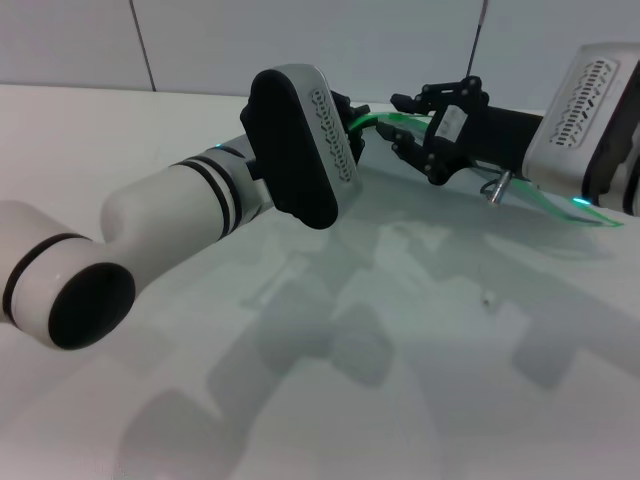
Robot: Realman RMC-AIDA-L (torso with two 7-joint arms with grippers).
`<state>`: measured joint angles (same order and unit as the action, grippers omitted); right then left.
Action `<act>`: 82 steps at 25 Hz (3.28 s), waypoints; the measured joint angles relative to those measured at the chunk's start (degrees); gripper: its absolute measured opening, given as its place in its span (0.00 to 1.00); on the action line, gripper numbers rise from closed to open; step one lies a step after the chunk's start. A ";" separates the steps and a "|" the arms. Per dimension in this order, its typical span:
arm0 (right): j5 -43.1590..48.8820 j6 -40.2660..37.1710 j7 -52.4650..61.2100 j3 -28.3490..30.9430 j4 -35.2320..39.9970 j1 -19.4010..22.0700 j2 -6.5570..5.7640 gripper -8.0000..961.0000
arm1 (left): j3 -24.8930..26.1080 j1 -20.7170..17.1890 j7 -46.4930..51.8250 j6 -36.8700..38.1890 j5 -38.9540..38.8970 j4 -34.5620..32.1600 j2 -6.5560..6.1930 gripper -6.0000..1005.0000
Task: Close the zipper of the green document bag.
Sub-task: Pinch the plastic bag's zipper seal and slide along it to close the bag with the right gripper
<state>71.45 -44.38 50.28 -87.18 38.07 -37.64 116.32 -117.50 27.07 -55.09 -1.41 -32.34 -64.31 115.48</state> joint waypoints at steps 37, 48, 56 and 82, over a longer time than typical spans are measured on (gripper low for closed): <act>0.00 2.21 0.28 0.41 -1.40 -0.85 0.00 0.10 | 0.11 -0.21 -0.81 0.01 0.00 -1.00 0.09 0.06; 0.39 4.47 0.01 0.39 -2.17 -0.68 -0.19 0.09 | -0.04 -0.93 -0.81 0.01 0.00 -1.01 -0.22 0.06; 0.39 6.64 -1.27 0.59 -3.86 -0.96 -0.43 0.09 | 0.03 -2.08 -0.86 0.35 0.00 -1.67 -0.34 0.06; 0.45 15.34 -1.86 9.60 -5.20 0.07 -0.56 0.09 | 3.91 -12.85 -5.28 0.59 0.00 -11.10 -0.71 0.06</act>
<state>71.90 -29.04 48.42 -77.58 32.87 -37.57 115.76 -113.59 14.22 -60.36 -0.83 -32.34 -75.41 114.78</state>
